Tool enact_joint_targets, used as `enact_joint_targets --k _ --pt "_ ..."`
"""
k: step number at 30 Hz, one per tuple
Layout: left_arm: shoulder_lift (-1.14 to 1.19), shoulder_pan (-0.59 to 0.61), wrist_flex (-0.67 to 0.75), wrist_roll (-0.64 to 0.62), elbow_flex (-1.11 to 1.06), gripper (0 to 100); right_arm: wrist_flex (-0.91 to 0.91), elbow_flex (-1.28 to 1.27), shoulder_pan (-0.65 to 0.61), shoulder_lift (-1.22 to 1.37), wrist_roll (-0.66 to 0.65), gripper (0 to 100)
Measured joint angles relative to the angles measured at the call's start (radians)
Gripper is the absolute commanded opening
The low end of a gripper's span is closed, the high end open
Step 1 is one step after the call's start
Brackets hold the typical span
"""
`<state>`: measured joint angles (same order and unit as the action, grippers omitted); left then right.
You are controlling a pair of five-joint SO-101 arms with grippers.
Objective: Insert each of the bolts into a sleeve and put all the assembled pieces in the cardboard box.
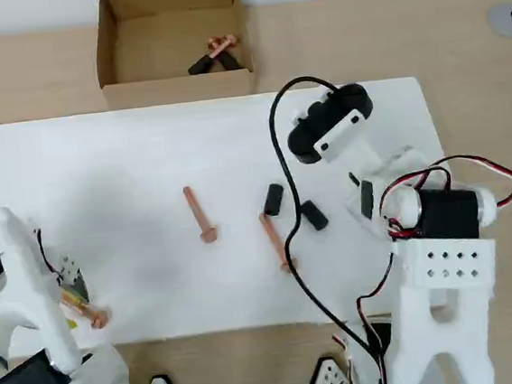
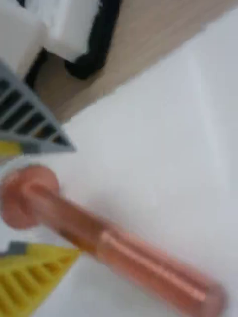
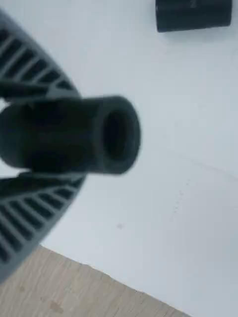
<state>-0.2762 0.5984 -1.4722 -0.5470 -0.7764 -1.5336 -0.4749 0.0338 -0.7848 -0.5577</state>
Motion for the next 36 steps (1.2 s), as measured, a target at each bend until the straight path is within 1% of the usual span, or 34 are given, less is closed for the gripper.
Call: enact_joint_targets --k 4,7,9,11,13,14,16,22,25,28,31,36 --pt "0.000 0.000 0.089 0.021 -0.049 14 0.000 0.000 0.000 0.000 0.000 1.1" --pt "-0.018 0.002 0.144 0.081 -0.089 14 0.000 0.000 0.000 0.000 0.000 1.1" --pt "-0.025 0.003 0.176 0.097 -0.115 14 0.000 0.000 0.000 0.000 0.000 1.1" --pt "-0.028 0.005 0.203 0.107 -0.132 10 0.000 0.000 0.000 0.000 -0.009 1.1" --pt "-0.031 0.002 0.233 0.109 -0.150 2 0.000 0.000 0.000 0.000 -0.012 1.1" --pt "-0.035 0.000 0.252 0.109 -0.158 0 0.000 0.000 0.000 0.000 -0.012 1.1" --pt "-0.035 -0.009 0.287 0.109 -0.164 1 0.000 0.000 0.000 0.000 -0.012 1.1" --pt "-0.040 -0.031 0.292 0.127 -0.164 0 0.000 0.000 0.000 0.000 -0.012 1.1" --pt "-0.029 -0.049 0.287 0.229 -0.132 0 0.000 0.000 0.000 0.000 -0.012 1.1" --pt "-0.020 -0.064 0.227 0.365 -0.049 0 0.000 0.000 0.000 0.000 -0.012 1.1" --pt "-0.023 -0.066 0.157 0.511 0.133 0 0.000 0.000 0.000 0.000 -0.012 1.1" --pt "-0.021 -0.069 0.049 0.766 0.331 1 0.000 0.000 0.000 0.000 -0.012 1.1"
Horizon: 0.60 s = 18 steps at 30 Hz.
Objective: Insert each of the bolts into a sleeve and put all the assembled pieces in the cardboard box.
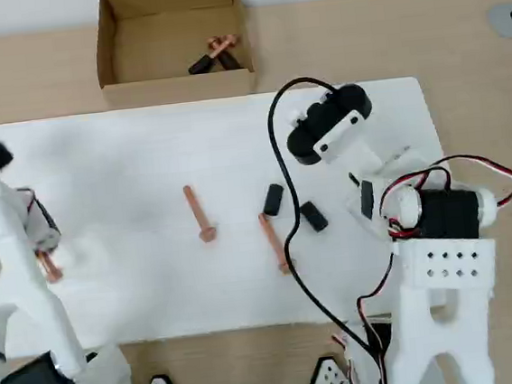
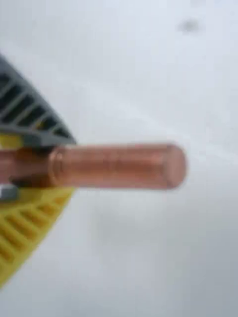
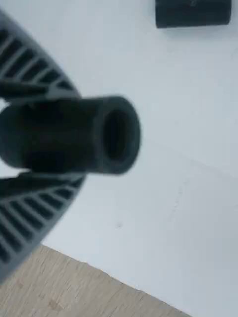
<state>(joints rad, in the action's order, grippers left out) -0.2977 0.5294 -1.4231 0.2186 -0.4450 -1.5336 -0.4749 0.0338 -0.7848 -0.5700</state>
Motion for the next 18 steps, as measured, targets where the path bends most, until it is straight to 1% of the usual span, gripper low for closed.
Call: enact_joint_targets --k 5,8,11,15,16,17,18 --pt "0.000 -0.035 -0.129 0.247 0.161 1 0.000 0.000 0.000 0.000 0.000 1.1" --pt "0.002 -0.075 -0.155 0.453 0.173 1 0.000 0.000 0.000 0.000 0.000 1.1" --pt "0.002 -0.107 -0.161 0.764 0.137 1 0.000 0.000 0.000 0.000 0.000 1.1" --pt "0.002 -0.112 -0.130 1.298 0.012 1 0.015 0.000 0.000 0.000 0.000 1.1" --pt "0.002 -0.114 -0.115 1.393 -0.021 1 0.017 0.000 0.000 0.000 0.000 1.1" --pt "0.002 -0.114 -0.098 1.419 -0.049 1 0.017 0.000 0.000 0.000 0.000 1.1" --pt "0.002 -0.114 -0.077 1.419 -0.066 1 0.017 0.000 0.000 0.000 0.000 1.1"
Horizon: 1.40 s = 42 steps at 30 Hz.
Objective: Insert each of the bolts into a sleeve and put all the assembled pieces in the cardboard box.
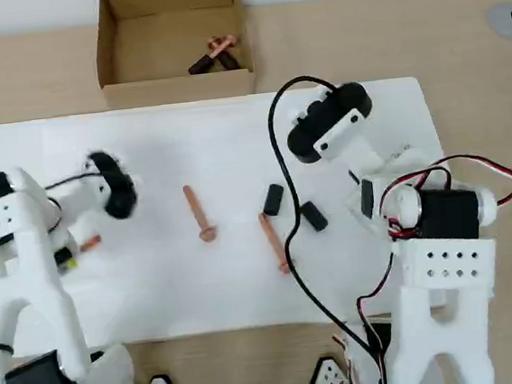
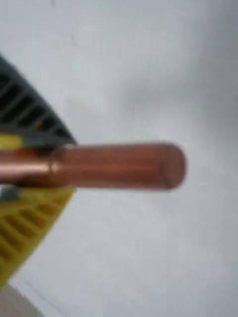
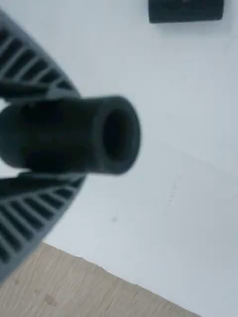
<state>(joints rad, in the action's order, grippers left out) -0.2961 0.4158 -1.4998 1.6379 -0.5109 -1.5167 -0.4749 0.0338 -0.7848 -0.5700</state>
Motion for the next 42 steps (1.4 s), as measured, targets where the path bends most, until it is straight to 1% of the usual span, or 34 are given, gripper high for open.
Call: enact_joint_targets --k 2,5,8,13,15,20,22,25,29,32,34,36,39,42 --pt "0.000 0.005 0.055 0.000 -0.006 1 0.000 0.000 0.009 0.000 0.000 1.1" --pt "0.000 0.005 0.124 0.000 -0.017 1 0.000 0.000 0.055 0.000 0.000 1.1" --pt "0.006 0.005 0.152 0.000 -0.038 1 0.000 0.000 0.092 0.000 0.000 1.1" --pt "0.063 -0.017 0.164 0.000 -0.049 2 0.000 0.000 0.098 0.000 0.000 1.1" --pt "0.095 -0.031 0.195 0.000 -0.049 7 0.000 0.000 0.098 0.000 0.000 1.1" --pt "0.180 -0.035 0.316 0.000 -0.049 24 0.000 0.000 0.098 0.000 0.000 1.1" --pt "0.206 -0.035 0.341 0.000 -0.049 28 0.000 0.000 0.098 0.000 0.000 1.1" --pt "0.210 -0.035 0.348 0.000 -0.049 32 0.000 0.000 0.098 0.000 0.000 1.1" --pt "0.213 -0.035 0.347 0.000 -0.044 32 0.000 0.000 0.098 0.000 0.000 1.1" --pt "0.206 -0.044 0.305 -0.020 0.018 32 0.000 0.000 0.098 0.000 0.000 1.1" --pt "0.183 -0.052 0.258 -0.091 0.087 32 0.000 0.000 0.098 0.000 0.000 1.1" --pt "0.153 -0.054 0.199 -0.261 0.147 32 0.000 0.000 0.098 0.000 0.000 1.1" --pt "0.115 -0.054 0.137 -0.601 0.206 32 0.000 0.000 0.098 0.000 0.000 1.1" --pt "0.100 -0.008 0.074 -0.997 0.219 32 0.006 0.000 0.098 0.000 0.000 1.1"
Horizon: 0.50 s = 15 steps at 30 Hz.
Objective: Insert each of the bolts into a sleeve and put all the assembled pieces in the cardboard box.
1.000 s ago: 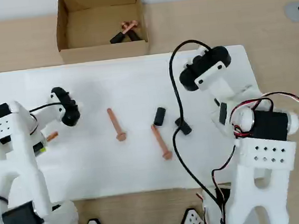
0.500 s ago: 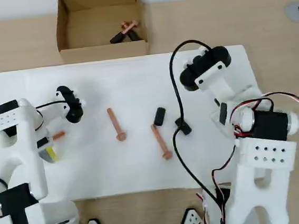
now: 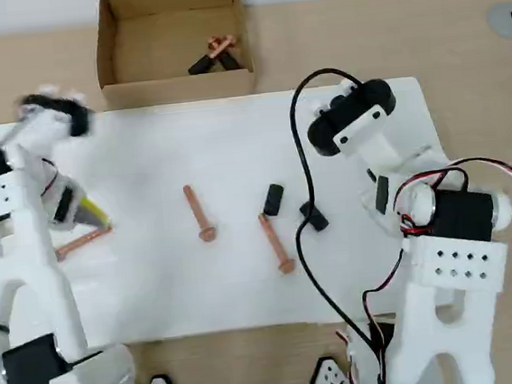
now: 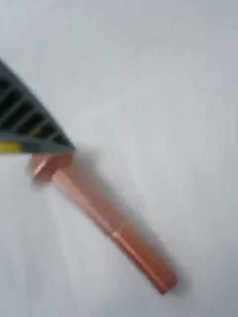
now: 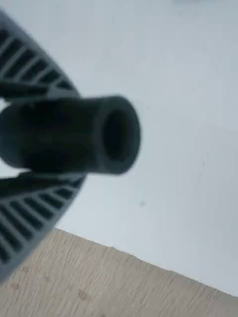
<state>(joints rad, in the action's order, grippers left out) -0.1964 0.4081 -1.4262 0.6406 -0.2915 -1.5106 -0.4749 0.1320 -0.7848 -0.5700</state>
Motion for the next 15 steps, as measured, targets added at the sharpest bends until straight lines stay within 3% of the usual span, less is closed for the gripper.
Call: enact_joint_targets --k 4,6,11,15 --pt "0.000 0.086 -0.069 -0.482 -0.038 32 0.014 0.000 0.000 0.000 -0.009 1.1" --pt "0.002 0.121 -0.072 -0.647 -0.087 32 0.014 0.000 0.000 0.000 -0.020 1.1" --pt "0.012 0.138 0.074 -0.827 -0.255 32 0.014 0.000 0.000 0.000 -0.020 1.1" --pt "0.014 0.138 0.180 -0.974 -0.347 26 0.014 0.000 0.000 0.000 -0.020 1.1"
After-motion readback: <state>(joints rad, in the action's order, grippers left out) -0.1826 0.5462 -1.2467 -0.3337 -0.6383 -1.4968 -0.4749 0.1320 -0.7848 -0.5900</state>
